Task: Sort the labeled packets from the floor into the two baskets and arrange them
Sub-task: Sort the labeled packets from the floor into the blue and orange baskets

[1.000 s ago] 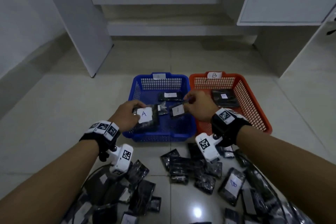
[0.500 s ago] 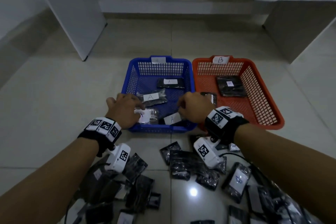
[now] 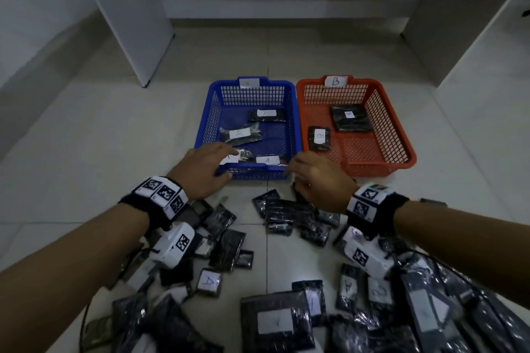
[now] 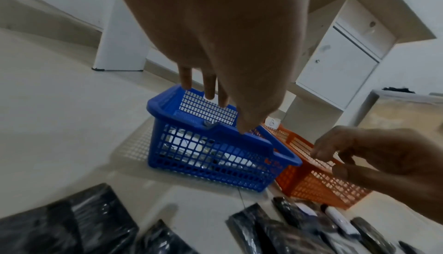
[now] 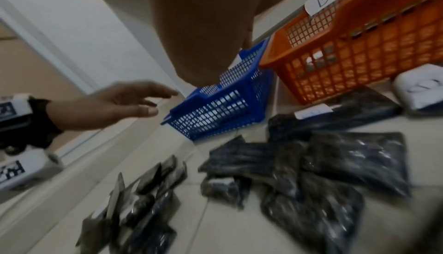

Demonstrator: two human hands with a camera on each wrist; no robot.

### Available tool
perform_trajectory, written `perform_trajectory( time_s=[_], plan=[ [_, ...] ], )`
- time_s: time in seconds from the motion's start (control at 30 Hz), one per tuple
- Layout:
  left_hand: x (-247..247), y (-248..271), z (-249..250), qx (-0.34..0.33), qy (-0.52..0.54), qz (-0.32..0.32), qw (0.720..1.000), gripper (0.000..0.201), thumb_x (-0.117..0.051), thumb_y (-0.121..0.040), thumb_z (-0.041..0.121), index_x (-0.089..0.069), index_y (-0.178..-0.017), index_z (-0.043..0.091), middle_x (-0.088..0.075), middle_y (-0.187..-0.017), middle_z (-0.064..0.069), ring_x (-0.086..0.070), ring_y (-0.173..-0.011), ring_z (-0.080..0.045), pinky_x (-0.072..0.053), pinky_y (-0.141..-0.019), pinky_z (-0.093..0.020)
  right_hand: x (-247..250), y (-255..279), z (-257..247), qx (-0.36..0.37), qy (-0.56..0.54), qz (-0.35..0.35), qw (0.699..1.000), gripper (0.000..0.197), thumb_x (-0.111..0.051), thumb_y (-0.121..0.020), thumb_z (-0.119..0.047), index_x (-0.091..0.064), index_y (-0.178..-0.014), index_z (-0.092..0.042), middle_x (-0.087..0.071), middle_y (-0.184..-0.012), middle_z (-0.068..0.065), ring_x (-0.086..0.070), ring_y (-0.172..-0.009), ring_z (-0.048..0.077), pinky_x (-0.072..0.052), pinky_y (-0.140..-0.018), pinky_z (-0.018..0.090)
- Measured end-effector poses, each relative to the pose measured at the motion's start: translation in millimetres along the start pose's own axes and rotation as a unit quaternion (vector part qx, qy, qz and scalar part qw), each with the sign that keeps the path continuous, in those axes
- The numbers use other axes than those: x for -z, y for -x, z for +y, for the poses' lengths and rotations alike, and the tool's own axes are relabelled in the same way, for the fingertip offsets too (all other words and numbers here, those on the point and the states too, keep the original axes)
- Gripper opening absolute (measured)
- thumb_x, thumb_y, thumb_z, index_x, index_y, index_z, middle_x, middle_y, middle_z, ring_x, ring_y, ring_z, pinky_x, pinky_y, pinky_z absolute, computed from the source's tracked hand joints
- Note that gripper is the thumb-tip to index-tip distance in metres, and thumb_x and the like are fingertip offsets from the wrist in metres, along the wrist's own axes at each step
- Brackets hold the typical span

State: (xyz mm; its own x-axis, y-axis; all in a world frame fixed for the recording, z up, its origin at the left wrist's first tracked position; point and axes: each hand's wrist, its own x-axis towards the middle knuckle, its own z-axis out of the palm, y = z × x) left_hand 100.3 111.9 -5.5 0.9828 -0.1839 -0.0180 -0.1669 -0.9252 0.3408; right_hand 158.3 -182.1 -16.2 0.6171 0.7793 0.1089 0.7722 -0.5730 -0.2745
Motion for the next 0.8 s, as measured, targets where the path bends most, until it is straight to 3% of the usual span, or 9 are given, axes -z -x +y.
perform_trajectory(
  time_s=[0.07, 0.13, 0.23, 0.33, 0.43, 0.57, 0.7, 0.8],
  plan=[
    [-2.1, 8.0, 11.2, -0.039, -0.021, 0.059, 0.997, 0.038, -0.067, -0.087, 0.022, -0.058, -0.124, 0.020, -0.056, -0.120, -0.001, -0.051, -0.110, -0.027, -0.045, -0.089, -0.044, -9.4, 18.5, -3.3, 0.022, 0.001, -0.028, 0.999, 0.026, -0.059, -0.088, -0.011, -0.069, -0.112, -0.013, -0.063, -0.107, 0.006, -0.060, -0.096, 0.025, -0.053, -0.079, 0.045],
    [-9.9, 19.2, 23.1, -0.077, -0.018, 0.079, 0.994, 0.028, -0.068, -0.083, 0.020, -0.061, -0.110, 0.018, -0.058, -0.109, -0.001, -0.054, -0.101, -0.026, -0.046, -0.081, -0.039, -19.7, 34.0, -8.9, 0.020, 0.022, -0.123, 0.992, 0.030, -0.057, -0.091, -0.024, -0.066, -0.118, -0.014, -0.060, -0.112, 0.007, -0.058, -0.100, 0.026, -0.053, -0.081, 0.045],
    [-27.4, 36.9, 34.5, -0.051, -0.021, -0.034, 0.998, 0.023, -0.066, -0.084, 0.027, -0.061, -0.105, 0.020, -0.057, -0.106, 0.002, -0.057, -0.097, -0.021, -0.040, -0.075, -0.029, -32.8, 48.6, -12.0, -0.027, 0.036, -0.196, 0.980, 0.052, -0.060, -0.091, -0.036, -0.052, -0.139, -0.016, -0.055, -0.123, 0.011, -0.057, -0.108, 0.032, -0.051, -0.085, 0.041],
    [-36.2, 48.4, 36.2, -0.003, -0.079, -0.188, 0.979, 0.033, -0.063, -0.086, 0.047, -0.055, -0.112, 0.028, -0.057, -0.111, 0.006, -0.056, -0.098, -0.014, -0.041, -0.077, -0.027, -35.7, 52.8, -13.0, -0.058, 0.025, -0.213, 0.975, 0.064, -0.060, -0.091, -0.030, -0.036, -0.149, -0.017, -0.052, -0.130, 0.012, -0.053, -0.117, 0.032, -0.050, -0.086, 0.042],
    [-46.8, 62.6, 38.3, -0.013, -0.111, -0.254, 0.961, 0.045, -0.068, -0.080, 0.054, -0.054, -0.114, 0.029, -0.060, -0.114, 0.007, -0.058, -0.101, -0.014, -0.040, -0.076, -0.023, -29.6, 50.2, -14.3, -0.074, 0.011, -0.222, 0.972, 0.052, -0.060, -0.091, -0.028, -0.045, -0.140, -0.016, -0.055, -0.128, 0.010, -0.055, -0.115, 0.030, -0.052, -0.086, 0.041],
    [-65.0, 79.8, 40.1, 0.001, -0.122, -0.212, 0.970, 0.054, -0.066, -0.077, 0.057, -0.049, -0.119, 0.027, -0.058, -0.122, 0.005, -0.057, -0.108, -0.017, -0.048, -0.086, -0.033, -17.4, 43.3, -12.1, -0.121, -0.060, -0.203, 0.970, 0.022, -0.063, -0.092, -0.024, -0.062, -0.112, -0.017, -0.067, -0.113, 0.006, -0.064, -0.100, 0.024, -0.054, -0.085, 0.036],
    [-74.5, 87.4, 37.9, 0.008, -0.155, -0.212, 0.965, 0.077, -0.056, -0.072, 0.076, -0.043, -0.129, 0.027, -0.049, -0.134, 0.003, -0.050, -0.120, -0.021, -0.034, -0.102, -0.040, -7.4, 38.5, -9.4, -0.162, -0.127, -0.166, 0.964, 0.020, -0.065, -0.093, -0.018, -0.070, -0.110, -0.010, -0.070, -0.108, 0.005, -0.064, -0.097, 0.020, -0.049, -0.083, 0.028],
    [-74.2, 90.5, 38.0, 0.004, -0.154, -0.228, 0.961, 0.082, -0.062, -0.071, 0.073, -0.038, -0.135, 0.028, -0.044, -0.138, 0.003, -0.049, -0.123, -0.022, -0.029, -0.105, -0.043, -5.7, 37.5, -7.1, -0.199, -0.186, -0.157, 0.949, 0.017, -0.065, -0.093, -0.017, -0.072, -0.108, -0.011, -0.070, -0.100, 0.001, -0.063, -0.085, 0.013, -0.049, -0.080, 0.029]
  ],
)
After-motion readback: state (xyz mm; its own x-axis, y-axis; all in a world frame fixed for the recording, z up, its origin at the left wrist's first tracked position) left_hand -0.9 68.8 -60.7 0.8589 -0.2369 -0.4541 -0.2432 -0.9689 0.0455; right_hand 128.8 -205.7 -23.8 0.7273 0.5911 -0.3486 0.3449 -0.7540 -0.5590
